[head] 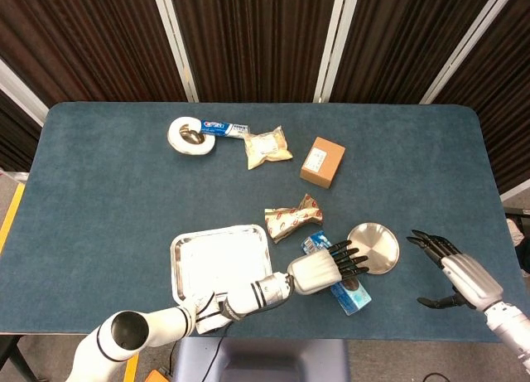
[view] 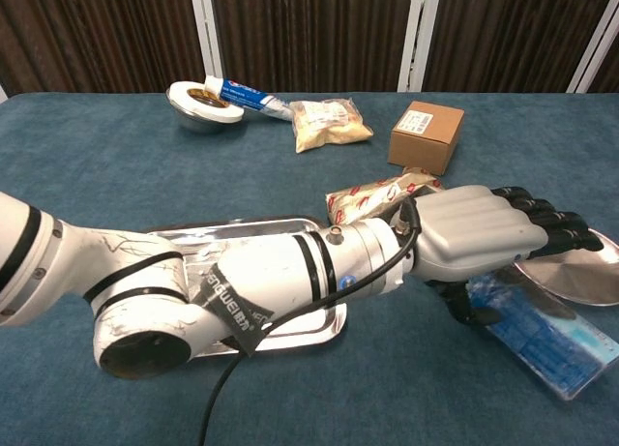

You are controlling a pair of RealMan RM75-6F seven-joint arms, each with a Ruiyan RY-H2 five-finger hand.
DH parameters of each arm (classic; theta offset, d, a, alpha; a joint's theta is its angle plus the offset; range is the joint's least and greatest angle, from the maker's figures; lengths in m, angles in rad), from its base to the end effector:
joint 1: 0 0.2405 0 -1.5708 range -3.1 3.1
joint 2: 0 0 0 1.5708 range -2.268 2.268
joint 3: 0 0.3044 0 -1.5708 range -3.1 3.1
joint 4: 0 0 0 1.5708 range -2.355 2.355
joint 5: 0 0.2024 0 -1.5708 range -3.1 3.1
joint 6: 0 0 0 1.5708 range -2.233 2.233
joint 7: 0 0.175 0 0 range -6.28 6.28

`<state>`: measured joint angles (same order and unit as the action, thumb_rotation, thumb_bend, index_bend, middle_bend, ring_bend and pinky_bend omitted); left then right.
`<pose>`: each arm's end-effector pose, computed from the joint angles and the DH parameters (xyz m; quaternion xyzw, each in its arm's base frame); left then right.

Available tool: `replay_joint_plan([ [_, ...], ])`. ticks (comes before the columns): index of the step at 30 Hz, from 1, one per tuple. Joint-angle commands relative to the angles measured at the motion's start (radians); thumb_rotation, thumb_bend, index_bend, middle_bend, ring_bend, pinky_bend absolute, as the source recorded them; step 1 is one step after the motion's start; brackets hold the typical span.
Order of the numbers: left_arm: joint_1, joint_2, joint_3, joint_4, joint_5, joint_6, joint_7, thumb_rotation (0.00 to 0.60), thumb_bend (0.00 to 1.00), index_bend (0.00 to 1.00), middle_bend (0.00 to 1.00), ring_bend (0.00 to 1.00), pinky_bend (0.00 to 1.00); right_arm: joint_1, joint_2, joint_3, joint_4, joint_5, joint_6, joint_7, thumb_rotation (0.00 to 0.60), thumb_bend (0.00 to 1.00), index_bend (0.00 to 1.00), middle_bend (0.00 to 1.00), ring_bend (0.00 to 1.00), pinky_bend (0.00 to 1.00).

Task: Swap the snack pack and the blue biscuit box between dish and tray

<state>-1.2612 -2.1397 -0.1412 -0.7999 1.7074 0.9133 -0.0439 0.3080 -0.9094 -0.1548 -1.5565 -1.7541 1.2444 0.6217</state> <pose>0.0659 0.3484 -0.2121 -0.8684 -0.0866 -0.4660 0.1459 -0.3367 -0.2342 0.1895 0.6765 -0.5259 0.3685 0.3605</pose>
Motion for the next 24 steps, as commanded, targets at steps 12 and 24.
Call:
replay_joint_plan([
  [12, 0.137, 0.225, -0.048, -0.211, -0.174, 0.008, 0.113, 0.600, 0.31, 0.00, 0.00, 0.00, 0.06, -0.014, -0.009, -0.006, -0.015, -0.001, 0.012, -0.052, 0.600, 0.26, 0.00, 0.00, 0.00, 0.00],
  [24, 0.153, 0.215, -0.136, -0.194, -0.404, -0.163, 0.008, 0.600, 0.31, 0.00, 0.07, 0.00, 0.07, -0.005, -0.022, -0.010, -0.028, -0.004, -0.012, -0.085, 0.600, 0.26, 0.00, 0.00, 0.00, 0.00],
])
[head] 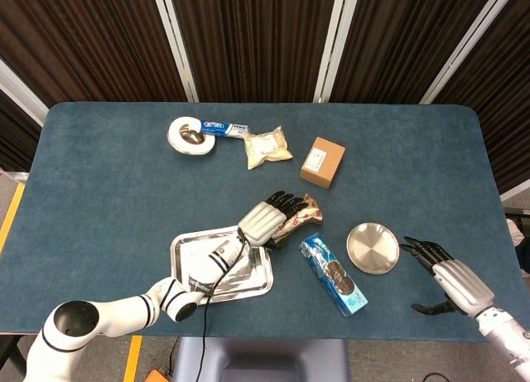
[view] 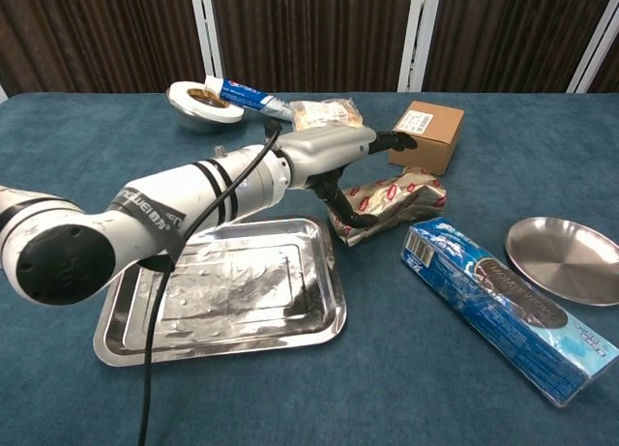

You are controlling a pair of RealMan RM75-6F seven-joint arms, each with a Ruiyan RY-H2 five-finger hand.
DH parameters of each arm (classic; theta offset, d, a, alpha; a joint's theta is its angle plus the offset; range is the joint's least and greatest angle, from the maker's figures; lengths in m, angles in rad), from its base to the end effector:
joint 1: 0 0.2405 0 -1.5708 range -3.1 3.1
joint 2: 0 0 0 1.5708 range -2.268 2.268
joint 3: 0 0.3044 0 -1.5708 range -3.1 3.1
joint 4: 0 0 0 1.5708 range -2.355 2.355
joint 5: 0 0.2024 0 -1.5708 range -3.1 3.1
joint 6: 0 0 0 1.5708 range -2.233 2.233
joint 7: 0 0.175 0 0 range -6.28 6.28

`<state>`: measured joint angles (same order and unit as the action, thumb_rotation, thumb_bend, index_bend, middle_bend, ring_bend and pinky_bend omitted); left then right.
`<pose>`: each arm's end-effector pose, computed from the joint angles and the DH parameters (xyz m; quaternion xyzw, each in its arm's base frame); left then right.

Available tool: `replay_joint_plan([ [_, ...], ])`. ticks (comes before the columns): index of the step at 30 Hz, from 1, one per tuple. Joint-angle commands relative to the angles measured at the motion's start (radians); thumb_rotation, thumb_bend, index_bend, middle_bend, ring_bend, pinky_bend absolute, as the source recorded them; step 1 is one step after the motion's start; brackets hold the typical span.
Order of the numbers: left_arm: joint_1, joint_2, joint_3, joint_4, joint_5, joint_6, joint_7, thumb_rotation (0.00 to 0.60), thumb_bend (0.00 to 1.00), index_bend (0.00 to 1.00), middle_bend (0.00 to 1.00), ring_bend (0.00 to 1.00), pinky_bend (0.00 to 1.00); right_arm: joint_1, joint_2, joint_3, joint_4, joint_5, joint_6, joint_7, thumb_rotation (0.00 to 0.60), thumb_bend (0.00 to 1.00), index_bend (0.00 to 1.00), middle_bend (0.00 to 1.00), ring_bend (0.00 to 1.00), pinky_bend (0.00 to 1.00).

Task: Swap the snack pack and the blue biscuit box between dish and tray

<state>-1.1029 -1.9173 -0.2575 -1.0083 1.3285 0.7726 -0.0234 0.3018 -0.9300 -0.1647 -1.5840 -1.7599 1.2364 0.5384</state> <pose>-0.0179 0.4373 -0.1402 -0.7957 -0.3309 -0.4389 0.2544 -0.3329 -0.2268 0.1754 0.6919 -0.5153 0.3571 0.3582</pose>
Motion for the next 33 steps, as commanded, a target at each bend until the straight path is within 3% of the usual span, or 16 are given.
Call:
replay_joint_plan([
  [1, -0.007, -0.013, -0.023, 0.022, -0.033, -0.028, -0.014, 0.600, 0.31, 0.00, 0.07, 0.00, 0.07, 0.002, -0.001, 0.000, -0.001, 0.002, -0.005, -0.003, 0.600, 0.26, 0.00, 0.00, 0.00, 0.00],
  [11, -0.022, -0.090, -0.047, 0.114, -0.117, -0.090, -0.042, 0.600, 0.31, 0.00, 0.11, 0.02, 0.08, 0.002, -0.002, 0.000, -0.004, 0.007, -0.004, -0.009, 0.600, 0.26, 0.00, 0.00, 0.00, 0.00],
  [16, -0.021, -0.142, -0.048, 0.207, -0.123, -0.062, -0.035, 0.600, 0.31, 0.02, 0.21, 0.13, 0.16, -0.003, 0.005, -0.002, -0.005, 0.002, 0.011, -0.001, 0.600, 0.26, 0.00, 0.00, 0.00, 0.00],
  [19, -0.010, -0.171, -0.050, 0.249, -0.106, -0.006, -0.056, 0.600, 0.33, 0.18, 0.39, 0.27, 0.26, -0.008, 0.008, -0.001, -0.004, 0.006, 0.020, -0.003, 0.600, 0.26, 0.00, 0.00, 0.00, 0.00],
  [24, -0.005, -0.197, -0.043, 0.293, -0.089, 0.019, -0.086, 0.600, 0.35, 0.44, 0.61, 0.44, 0.42, -0.010, 0.008, 0.000, -0.004, 0.010, 0.021, -0.003, 0.600, 0.26, 0.00, 0.00, 0.00, 0.00],
  [29, 0.003, -0.228, -0.049, 0.355, -0.056, 0.075, -0.186, 0.600, 0.44, 0.62, 0.84, 0.65, 0.64, -0.012, 0.009, -0.001, -0.009, 0.004, 0.025, -0.012, 0.600, 0.26, 0.00, 0.00, 0.00, 0.00],
  [33, 0.013, -0.218, -0.033, 0.365, -0.004, 0.143, -0.261, 0.600, 0.47, 0.69, 0.91, 0.71, 0.69, -0.011, 0.007, -0.001, -0.011, 0.007, 0.018, -0.023, 0.600, 0.26, 0.00, 0.00, 0.00, 0.00],
])
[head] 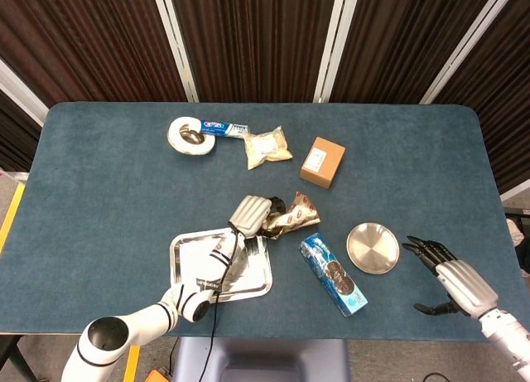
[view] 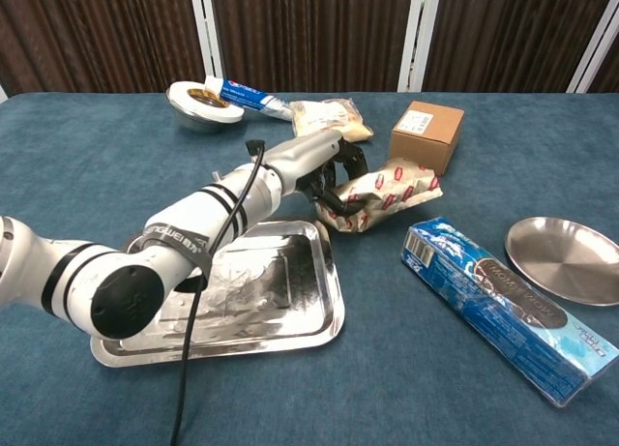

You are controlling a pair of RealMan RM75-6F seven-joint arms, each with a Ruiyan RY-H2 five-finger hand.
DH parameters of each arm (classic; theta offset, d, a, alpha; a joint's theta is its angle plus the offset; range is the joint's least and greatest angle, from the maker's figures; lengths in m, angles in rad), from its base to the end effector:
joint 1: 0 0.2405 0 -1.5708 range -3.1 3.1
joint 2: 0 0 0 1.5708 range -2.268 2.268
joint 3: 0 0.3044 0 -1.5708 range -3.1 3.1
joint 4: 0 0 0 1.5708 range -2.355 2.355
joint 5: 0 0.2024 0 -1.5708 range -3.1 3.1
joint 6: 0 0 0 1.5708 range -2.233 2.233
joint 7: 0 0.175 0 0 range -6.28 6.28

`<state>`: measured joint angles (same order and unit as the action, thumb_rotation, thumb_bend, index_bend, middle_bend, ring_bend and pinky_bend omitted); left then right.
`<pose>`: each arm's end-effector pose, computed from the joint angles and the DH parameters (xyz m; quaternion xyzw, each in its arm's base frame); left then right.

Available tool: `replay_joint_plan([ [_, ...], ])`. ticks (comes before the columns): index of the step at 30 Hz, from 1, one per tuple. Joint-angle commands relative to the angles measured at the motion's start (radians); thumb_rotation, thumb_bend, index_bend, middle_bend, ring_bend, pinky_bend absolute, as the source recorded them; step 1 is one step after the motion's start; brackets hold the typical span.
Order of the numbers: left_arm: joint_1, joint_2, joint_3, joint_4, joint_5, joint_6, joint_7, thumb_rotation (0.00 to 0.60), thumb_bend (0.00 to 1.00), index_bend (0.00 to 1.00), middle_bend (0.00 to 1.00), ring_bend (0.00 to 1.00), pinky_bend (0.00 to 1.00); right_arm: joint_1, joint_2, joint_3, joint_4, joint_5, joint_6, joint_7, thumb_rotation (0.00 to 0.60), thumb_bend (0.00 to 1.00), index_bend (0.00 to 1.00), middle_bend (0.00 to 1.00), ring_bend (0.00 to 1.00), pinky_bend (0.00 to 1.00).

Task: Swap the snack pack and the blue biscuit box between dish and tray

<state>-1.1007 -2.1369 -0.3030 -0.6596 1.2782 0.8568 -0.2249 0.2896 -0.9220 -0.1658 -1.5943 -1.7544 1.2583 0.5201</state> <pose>-0.0408 0.4552 -0.1700 -0.7049 -0.4229 -0.4839 0.3001 -0.3321 -0.2235 0.1802 0.6895 -0.5099 0.3613 0.3662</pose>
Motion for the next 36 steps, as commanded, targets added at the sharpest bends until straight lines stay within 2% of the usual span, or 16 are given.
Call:
replay_joint_plan([
  [1, 0.017, 0.010, 0.020, 0.010, 0.061, 0.078, -0.075, 0.600, 0.47, 0.69, 0.92, 0.72, 0.70, 0.001, -0.002, 0.001, -0.001, 0.002, -0.006, -0.007, 0.600, 0.26, 0.00, 0.00, 0.00, 0.00],
  [6, 0.078, 0.098, 0.073, -0.099, 0.145, 0.213, -0.105, 0.600, 0.47, 0.69, 0.92, 0.72, 0.69, 0.002, -0.006, 0.003, -0.006, 0.011, -0.016, -0.025, 0.600, 0.26, 0.00, 0.00, 0.00, 0.00],
  [9, 0.135, 0.181, 0.117, -0.227, 0.183, 0.274, -0.088, 0.600, 0.47, 0.69, 0.91, 0.72, 0.69, 0.001, -0.008, 0.003, -0.011, 0.013, -0.018, -0.038, 0.600, 0.26, 0.00, 0.00, 0.00, 0.00],
  [14, 0.270, 0.325, 0.252, -0.458, 0.245, 0.363, 0.057, 0.600, 0.47, 0.66, 0.90, 0.68, 0.65, -0.002, -0.011, 0.006, -0.018, 0.020, -0.021, -0.057, 0.600, 0.26, 0.00, 0.00, 0.00, 0.00],
  [17, 0.336, 0.362, 0.304, -0.542, 0.257, 0.403, 0.125, 0.600, 0.47, 0.64, 0.88, 0.64, 0.62, -0.001, -0.016, 0.007, -0.023, 0.026, -0.029, -0.069, 0.600, 0.26, 0.00, 0.00, 0.00, 0.00],
  [20, 0.381, 0.376, 0.336, -0.568, 0.263, 0.420, 0.165, 0.600, 0.46, 0.61, 0.87, 0.60, 0.59, 0.000, -0.022, 0.005, -0.030, 0.021, -0.036, -0.086, 0.600, 0.26, 0.00, 0.00, 0.00, 0.00],
  [25, 0.426, 0.378, 0.340, -0.570, 0.238, 0.412, 0.123, 0.600, 0.44, 0.42, 0.80, 0.50, 0.45, 0.000, -0.028, -0.002, -0.038, 0.004, -0.037, -0.106, 0.600, 0.26, 0.00, 0.00, 0.00, 0.00],
  [27, 0.448, 0.382, 0.336, -0.572, 0.223, 0.412, 0.067, 0.600, 0.42, 0.33, 0.72, 0.44, 0.40, -0.002, -0.029, -0.001, -0.040, 0.006, -0.034, -0.110, 0.600, 0.26, 0.00, 0.00, 0.00, 0.00],
  [32, 0.484, 0.422, 0.338, -0.582, 0.194, 0.375, -0.057, 0.600, 0.38, 0.11, 0.37, 0.22, 0.25, -0.006, -0.033, 0.004, -0.040, 0.015, -0.031, -0.121, 0.600, 0.26, 0.00, 0.00, 0.00, 0.00],
  [34, 0.490, 0.441, 0.341, -0.585, 0.196, 0.366, -0.064, 0.600, 0.37, 0.07, 0.28, 0.16, 0.22, -0.005, -0.036, 0.004, -0.040, 0.017, -0.034, -0.128, 0.600, 0.26, 0.00, 0.00, 0.00, 0.00],
  [36, 0.496, 0.455, 0.342, -0.593, 0.204, 0.364, -0.074, 0.600, 0.36, 0.05, 0.25, 0.15, 0.21, -0.004, -0.039, 0.005, -0.042, 0.018, -0.039, -0.136, 0.600, 0.26, 0.00, 0.00, 0.00, 0.00],
])
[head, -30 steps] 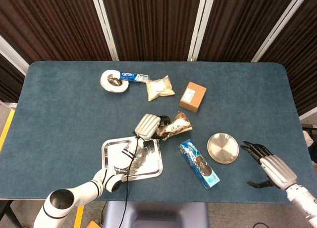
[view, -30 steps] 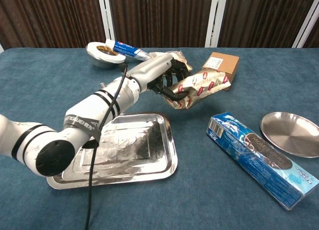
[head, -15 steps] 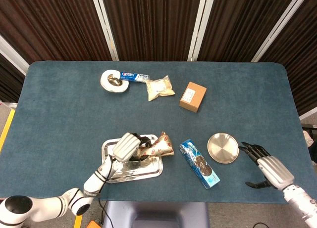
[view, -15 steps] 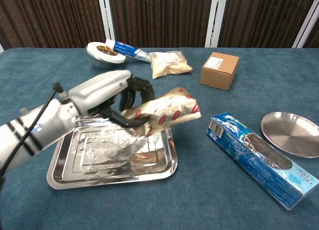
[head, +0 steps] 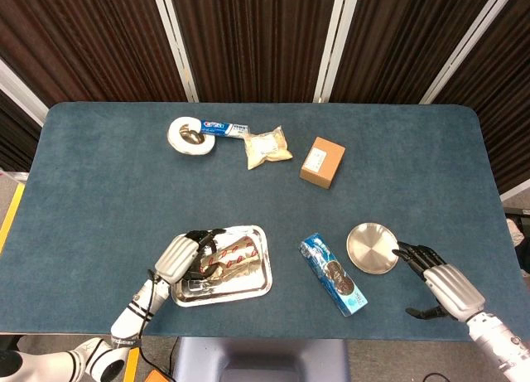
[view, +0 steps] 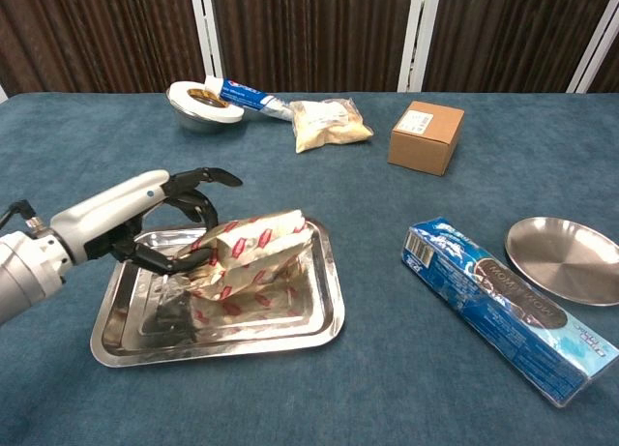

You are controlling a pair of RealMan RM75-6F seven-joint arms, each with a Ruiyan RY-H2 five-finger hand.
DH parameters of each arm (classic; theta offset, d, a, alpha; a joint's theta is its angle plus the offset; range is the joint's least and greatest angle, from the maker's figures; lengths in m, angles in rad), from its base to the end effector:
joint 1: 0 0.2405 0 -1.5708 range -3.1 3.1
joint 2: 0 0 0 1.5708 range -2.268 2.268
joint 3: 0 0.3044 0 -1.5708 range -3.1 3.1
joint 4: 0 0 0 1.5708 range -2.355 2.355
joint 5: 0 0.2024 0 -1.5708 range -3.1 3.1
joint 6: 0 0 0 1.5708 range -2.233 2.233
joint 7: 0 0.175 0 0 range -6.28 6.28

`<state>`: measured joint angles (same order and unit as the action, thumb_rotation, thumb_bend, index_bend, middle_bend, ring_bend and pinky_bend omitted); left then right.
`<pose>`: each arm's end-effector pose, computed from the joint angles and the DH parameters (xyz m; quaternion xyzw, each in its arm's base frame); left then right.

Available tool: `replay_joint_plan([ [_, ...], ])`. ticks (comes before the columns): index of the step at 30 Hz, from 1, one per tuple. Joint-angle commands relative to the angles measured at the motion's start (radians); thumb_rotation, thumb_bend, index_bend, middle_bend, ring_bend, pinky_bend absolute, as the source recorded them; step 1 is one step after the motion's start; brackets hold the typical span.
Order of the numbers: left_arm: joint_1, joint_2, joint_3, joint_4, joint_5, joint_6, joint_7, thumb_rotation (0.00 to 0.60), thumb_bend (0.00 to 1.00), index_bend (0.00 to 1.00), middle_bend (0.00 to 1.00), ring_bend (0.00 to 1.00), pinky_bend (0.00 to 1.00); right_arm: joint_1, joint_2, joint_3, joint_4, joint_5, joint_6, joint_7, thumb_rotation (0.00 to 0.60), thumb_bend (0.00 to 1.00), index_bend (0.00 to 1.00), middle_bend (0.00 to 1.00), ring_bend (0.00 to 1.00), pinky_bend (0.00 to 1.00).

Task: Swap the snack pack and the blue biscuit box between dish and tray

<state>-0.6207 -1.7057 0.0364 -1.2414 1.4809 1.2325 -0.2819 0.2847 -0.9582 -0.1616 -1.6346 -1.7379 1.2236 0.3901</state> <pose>-0.2071 0.3392 -0.0589 -0.6821 -0.4541 -0.4988 0.2824 -0.3270 -0.2190 0.1592 0.7072 -0.4950 0.3436 0.3698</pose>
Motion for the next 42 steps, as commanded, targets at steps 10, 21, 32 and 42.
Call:
replay_joint_plan([
  [10, 0.045, 0.098, -0.010, -0.064, 0.057, 0.041, -0.066, 0.600, 0.31, 0.00, 0.12, 0.05, 0.15, 0.001, -0.029, 0.005, 0.008, -0.026, 0.017, -0.028, 0.600, 0.26, 0.00, 0.00, 0.00, 0.00],
  [21, 0.215, 0.298, -0.040, -0.121, 0.116, 0.366, 0.005, 0.585, 0.31, 0.00, 0.10, 0.03, 0.13, 0.190, -0.099, 0.087, 0.137, -0.305, 0.011, -0.273, 0.600, 0.26, 0.00, 0.00, 0.00, 0.00],
  [32, 0.241, 0.272, -0.070, -0.085, 0.109, 0.357, 0.023, 0.596, 0.31, 0.00, 0.08, 0.01, 0.13, 0.366, -0.113, 0.013, 0.348, -0.571, -0.021, -0.398, 0.600, 0.26, 0.00, 0.00, 0.00, 0.00],
  [42, 0.233, 0.246, -0.102, -0.069, 0.096, 0.320, 0.034, 0.600, 0.31, 0.00, 0.08, 0.01, 0.13, 0.377, -0.321, -0.030, 0.618, -0.568, 0.080, -0.307, 0.600, 0.26, 0.00, 0.00, 0.00, 0.00],
])
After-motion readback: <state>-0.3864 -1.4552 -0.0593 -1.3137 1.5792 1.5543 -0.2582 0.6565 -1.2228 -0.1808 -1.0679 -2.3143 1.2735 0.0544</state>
